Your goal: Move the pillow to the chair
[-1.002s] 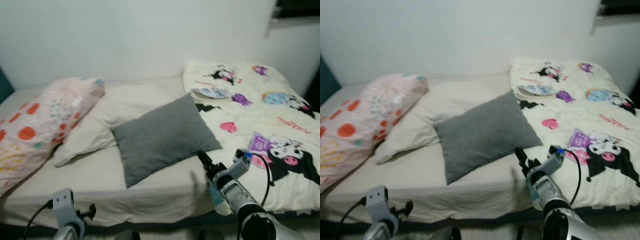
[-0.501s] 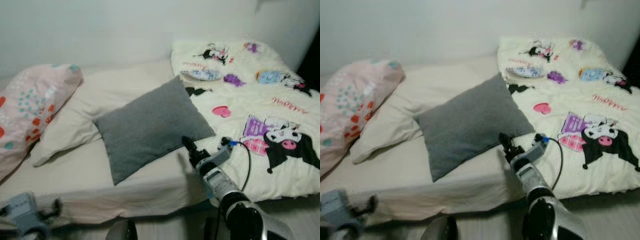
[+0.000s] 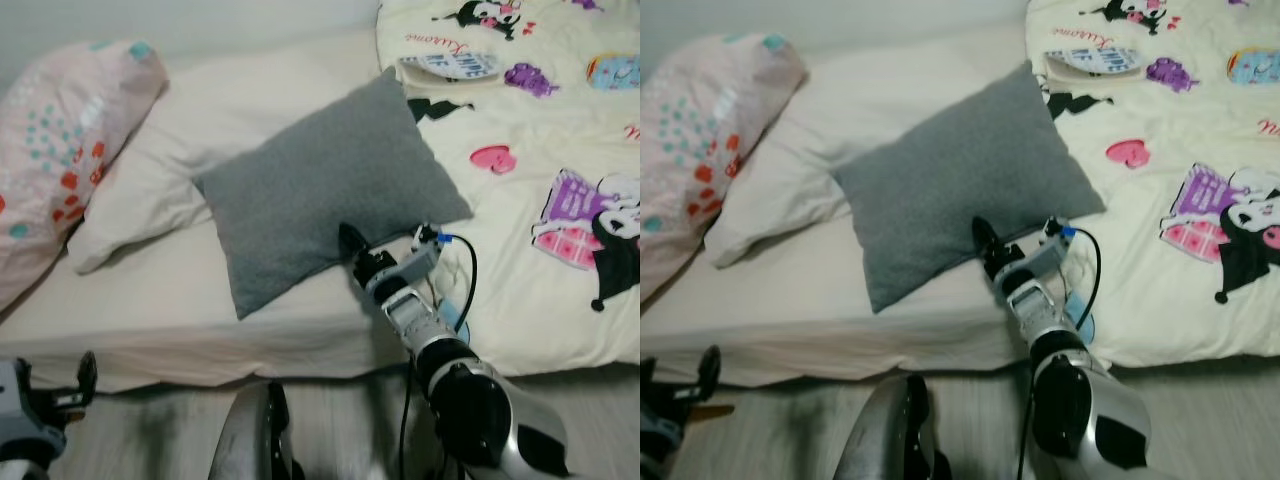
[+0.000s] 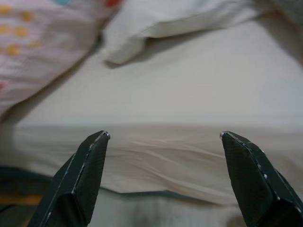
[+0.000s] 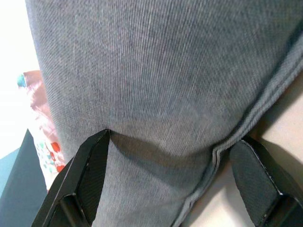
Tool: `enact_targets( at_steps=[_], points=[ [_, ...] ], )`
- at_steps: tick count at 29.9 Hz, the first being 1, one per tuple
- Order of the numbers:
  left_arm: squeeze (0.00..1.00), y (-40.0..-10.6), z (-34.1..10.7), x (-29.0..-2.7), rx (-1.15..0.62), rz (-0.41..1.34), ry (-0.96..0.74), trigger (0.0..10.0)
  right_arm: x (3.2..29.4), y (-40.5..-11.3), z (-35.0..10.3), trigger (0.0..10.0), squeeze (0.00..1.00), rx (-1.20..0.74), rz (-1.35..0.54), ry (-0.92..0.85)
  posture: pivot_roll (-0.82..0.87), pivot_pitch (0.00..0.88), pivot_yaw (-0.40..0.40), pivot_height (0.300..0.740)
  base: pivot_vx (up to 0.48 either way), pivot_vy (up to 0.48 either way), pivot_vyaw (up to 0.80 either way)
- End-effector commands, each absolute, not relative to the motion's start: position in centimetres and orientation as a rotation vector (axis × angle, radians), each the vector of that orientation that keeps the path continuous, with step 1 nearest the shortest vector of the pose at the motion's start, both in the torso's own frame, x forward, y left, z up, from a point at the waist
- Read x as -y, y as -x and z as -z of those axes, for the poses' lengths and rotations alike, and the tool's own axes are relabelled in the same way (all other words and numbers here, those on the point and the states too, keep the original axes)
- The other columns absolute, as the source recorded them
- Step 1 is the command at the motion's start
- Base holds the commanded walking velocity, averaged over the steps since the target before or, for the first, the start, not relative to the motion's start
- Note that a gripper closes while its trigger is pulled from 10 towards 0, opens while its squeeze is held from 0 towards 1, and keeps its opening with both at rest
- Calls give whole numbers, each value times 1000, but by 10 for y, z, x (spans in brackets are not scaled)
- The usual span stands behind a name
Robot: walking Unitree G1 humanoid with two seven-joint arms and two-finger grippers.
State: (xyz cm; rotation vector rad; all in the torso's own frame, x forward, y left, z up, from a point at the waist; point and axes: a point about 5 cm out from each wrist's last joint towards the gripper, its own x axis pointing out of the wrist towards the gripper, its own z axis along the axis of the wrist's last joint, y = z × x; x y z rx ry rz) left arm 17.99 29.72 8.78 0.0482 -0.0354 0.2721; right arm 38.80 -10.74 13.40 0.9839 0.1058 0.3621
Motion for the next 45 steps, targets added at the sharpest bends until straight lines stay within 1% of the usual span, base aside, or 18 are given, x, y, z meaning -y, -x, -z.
enact_targets(
  at_steps=[1, 6, 7, 8, 9, 10, 21, 23, 26, 27, 29, 31, 33, 35, 36, 39, 42, 45],
  points=[
    [0, -169, -86, -295, -12, -257, -68, 10000, 96, -392, -147, 10000, 0, -81, -393, -993, 377, 382, 165, 474, 0, 0, 0],
    [0, -162, -89, -290, -45, -244, -67, 10000, 90, -394, -152, 10000, 0, -79, -399, -964, 380, 378, 168, 474, 0, 0, 0],
    [0, -160, -90, -288, -57, -241, -63, 10000, 91, -394, -154, 9725, 0, -59, -396, -980, 380, 378, 168, 474, 0, 0, 0],
    [0, -160, -90, -288, -57, -241, -63, 10000, 91, -394, -154, 9725, 0, -59, -396, -980, 380, 378, 168, 474, 0, 0, 0],
    [0, -160, -91, -286, -65, -238, -66, 10000, 91, -395, -155, 4471, 0, -46, -401, -1001, 380, 378, 168, 474, 0, 0, 0],
    [0, -161, -93, -283, -68, -238, -63, 10000, 92, -396, -158, 0, 0, -25, -410, -1012, 391, 373, 165, 474, 0, 0, 0],
    [0, -173, -102, -270, -34, -217, -50, 10000, 100, -403, -187, 0, 0, 101, -486, -1043, 383, 351, 144, 474, 0, 0, 0],
    [0, -180, -102, -268, -25, -223, -38, 10000, 102, -406, -203, 0, 0, 159, -549, -1029, 371, 321, 132, 474, 0, 0, 0],
    [0, -185, -103, -267, -17, -226, -33, 10000, 102, -407, -210, 0, 0, 178, -577, -1011, 359, 304, 123, 474, 0, 0, 0],
    [0, -192, -104, -268, -4, -235, -35, 10000, 100, -407, -213, 0, 0, 179, -592, -993, 342, 276, 107, 474, 0, 0, 0],
    [0, -205, -104, -276, 0, -297, -72, 10000, 88, -404, -208, 0, 0, 141, -652, -911, 312, 236, 84, 474, 0, 0, 0],
    [0, -210, -103, -282, -5, -340, -80, 10000, 81, -401, -202, 0, 0, 119, -674, -875, 299, 223, 79, 474, 0, 0, 0],
    [0, -223, -98, -292, -19, -442, -55, 10000, 69, -393, -188, 0, 0, 89, -728, -815, 263, 169, 64, 474, 0, 0, 0],
    [0, -226, -98, -293, -21, -457, -51, 10000, 67, -392, -187, 0, 0, 91, -746, -822, 263, 169, 64, 474, 0, 0, 0],
    [0, -238, -96, -292, -27, -478, -23, 10000, 68, -387, -188, 0, 0, 145, -820, -863, 234, 108, 52, 474, 0, 0, 0],
    [0, -246, -97, -289, -29, -479, -19, 10000, 72, -384, -192, 0, 0, 208, -870, -898, 231, 100, 50, 474, 0, 0, 0],
    [0, -259, -97, -286, -21, -486, 11, 10000, 78, -385, -198, 0, 0, 240, -882, -927, 196, 32, 33, 493, 0, 0, 0],
    [0, -265, -97, -283, -17, -483, 29, 10000, 79, -385, -200, 0, 0, 245, -894, -916, 184, 10, 31, 498, 0, 0, 0]
  ],
)
